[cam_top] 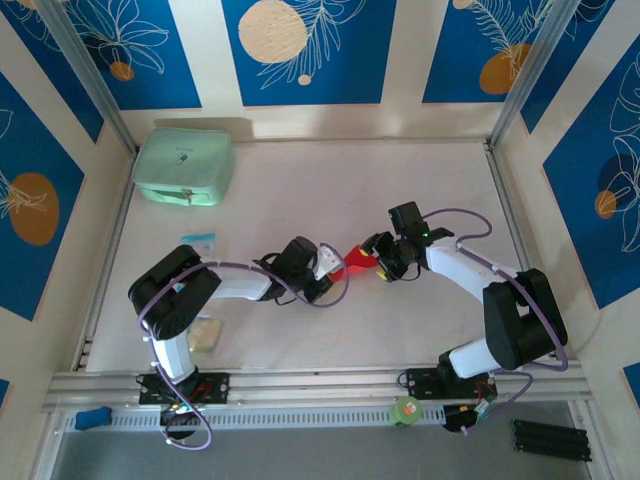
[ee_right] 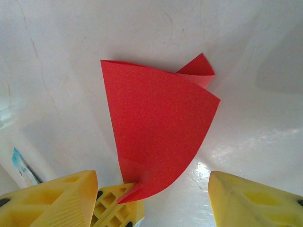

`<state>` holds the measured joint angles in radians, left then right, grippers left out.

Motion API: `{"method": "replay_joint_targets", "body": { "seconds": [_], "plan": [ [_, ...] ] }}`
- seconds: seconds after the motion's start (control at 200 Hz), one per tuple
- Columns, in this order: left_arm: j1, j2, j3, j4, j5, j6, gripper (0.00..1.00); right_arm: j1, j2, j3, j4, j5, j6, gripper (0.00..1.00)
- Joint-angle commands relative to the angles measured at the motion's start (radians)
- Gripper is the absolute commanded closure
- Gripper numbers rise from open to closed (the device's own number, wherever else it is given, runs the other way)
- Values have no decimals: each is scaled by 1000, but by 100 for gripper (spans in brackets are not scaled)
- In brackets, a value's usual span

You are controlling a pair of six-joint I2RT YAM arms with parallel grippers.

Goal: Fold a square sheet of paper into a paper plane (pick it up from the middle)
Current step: Fold the wing for the fifth time at the center of the table.

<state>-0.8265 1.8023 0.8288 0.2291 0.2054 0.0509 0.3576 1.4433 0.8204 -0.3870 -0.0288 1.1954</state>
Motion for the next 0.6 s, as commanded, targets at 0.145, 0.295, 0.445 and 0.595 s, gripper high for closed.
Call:
{"method": "replay_joint_targets", "body": {
  "seconds": [0.145, 0.295, 0.445, 0.595],
  "plan": [
    [28, 42, 67, -209, 105, -169, 100, -23, -95, -95, 65, 14, -92, 37],
    [34, 54, 90, -232, 153, -299, 100, -39, -158, -179, 206, -54, -144, 37],
    [40, 67, 86, -184, 191, -437, 100, -34, -178, -220, 280, -98, -194, 37],
    [44, 68, 85, -172, 172, -507, 100, 17, -136, -198, 231, -54, -242, 38]
  ]
}}
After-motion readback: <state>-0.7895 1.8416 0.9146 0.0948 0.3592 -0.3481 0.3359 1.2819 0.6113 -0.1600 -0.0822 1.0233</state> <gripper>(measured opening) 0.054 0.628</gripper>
